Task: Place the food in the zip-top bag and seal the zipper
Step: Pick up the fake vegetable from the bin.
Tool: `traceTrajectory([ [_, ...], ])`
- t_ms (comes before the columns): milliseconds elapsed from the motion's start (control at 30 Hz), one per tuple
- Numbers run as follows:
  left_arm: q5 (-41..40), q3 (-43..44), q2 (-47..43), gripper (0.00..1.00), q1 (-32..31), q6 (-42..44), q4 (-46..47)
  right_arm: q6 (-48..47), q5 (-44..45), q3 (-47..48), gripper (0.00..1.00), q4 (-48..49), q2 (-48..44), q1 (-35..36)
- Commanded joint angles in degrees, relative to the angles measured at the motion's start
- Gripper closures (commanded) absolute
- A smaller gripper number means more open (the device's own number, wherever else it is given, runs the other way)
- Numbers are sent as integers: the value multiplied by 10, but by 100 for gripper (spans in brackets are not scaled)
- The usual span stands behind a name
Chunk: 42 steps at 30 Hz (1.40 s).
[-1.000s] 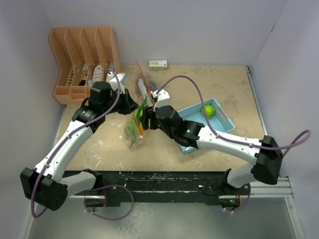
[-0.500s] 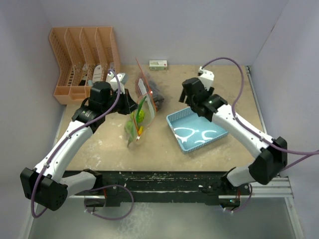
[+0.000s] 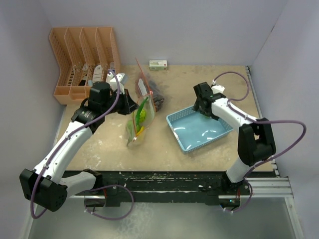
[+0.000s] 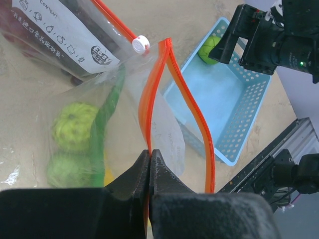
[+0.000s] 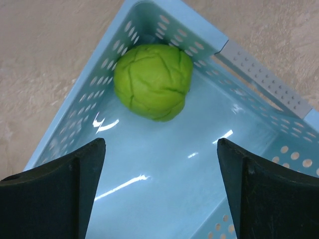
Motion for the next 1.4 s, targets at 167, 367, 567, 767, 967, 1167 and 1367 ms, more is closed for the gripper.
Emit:
traceTrajectory([
  [167, 2, 12, -12, 100, -1, 10, 14, -26, 14, 38, 3, 56, 63, -49],
  [367, -5, 12, -7, 100, -1, 12, 11, -32, 16, 41, 5, 78, 98, -53],
  [567, -5, 13, 0, 100, -1, 11, 11, -27, 3, 27, 46, 88, 105, -53],
  [767, -7, 13, 0, 100, -1, 13, 7, -25, 17, -13, 76, 86, 41, -51],
  [967, -7, 13, 5, 100, 0, 13, 9, -46, -29, -28, 80, 91, -85, 19],
  [1167, -5, 13, 16, 100, -1, 13, 14, -97, -199, -42, 82, 234, -197, 141],
  [1367, -4, 9, 17, 100, 0, 8, 21, -130, -277, -4, 82, 322, -202, 217],
])
